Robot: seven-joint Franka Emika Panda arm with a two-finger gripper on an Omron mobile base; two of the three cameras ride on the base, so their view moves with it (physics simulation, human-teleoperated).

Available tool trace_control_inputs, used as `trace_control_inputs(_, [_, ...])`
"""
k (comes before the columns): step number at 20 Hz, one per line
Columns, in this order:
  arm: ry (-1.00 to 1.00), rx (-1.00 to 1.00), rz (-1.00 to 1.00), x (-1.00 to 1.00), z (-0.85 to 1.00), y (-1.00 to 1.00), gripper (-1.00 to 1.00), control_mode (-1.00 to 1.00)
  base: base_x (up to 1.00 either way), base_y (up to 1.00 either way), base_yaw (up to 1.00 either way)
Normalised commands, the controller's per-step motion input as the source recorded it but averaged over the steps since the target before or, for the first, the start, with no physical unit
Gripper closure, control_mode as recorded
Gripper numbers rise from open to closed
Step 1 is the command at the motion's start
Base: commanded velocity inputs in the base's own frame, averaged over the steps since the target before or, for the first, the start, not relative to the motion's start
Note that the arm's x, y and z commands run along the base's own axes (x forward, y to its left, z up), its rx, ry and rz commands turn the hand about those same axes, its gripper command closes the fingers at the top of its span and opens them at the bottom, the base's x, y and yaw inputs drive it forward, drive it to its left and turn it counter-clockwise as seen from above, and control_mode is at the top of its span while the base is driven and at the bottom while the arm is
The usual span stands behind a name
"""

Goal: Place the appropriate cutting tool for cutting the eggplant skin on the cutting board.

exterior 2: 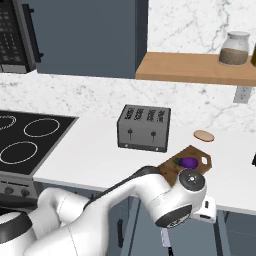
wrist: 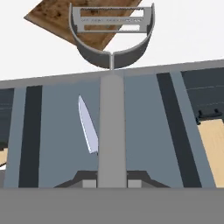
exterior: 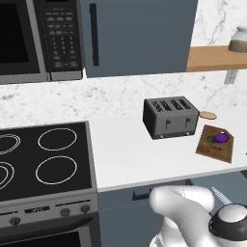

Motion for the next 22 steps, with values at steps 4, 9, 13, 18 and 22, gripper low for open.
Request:
trace_control_inputs(4, [0.00, 0.01, 0.18, 0.91, 0.44, 0.00, 1.00, -1.00, 0.00, 0.00, 0.00])
trace_control_inputs(9, [0.00, 0.00, 0.28, 0.48, 0.06, 0.00, 1.00, -1.00, 0.00, 0.00, 0.00])
trace_control_inputs(13, [0.00, 0.00, 0.29, 0.11, 0.00, 0.00, 1.00, -1.00, 0.00, 0.00, 0.00])
trace_control_inputs(18, [0.00, 0.00, 0.26, 0.08, -0.01, 0.01, 1.00, -1.00, 0.00, 0.00, 0.00])
trace_control_inputs(22, [0.00, 0.00, 0.17, 0.24, 0.00, 0.03, 1.00, -1.00, 0.00, 0.00, 0.00])
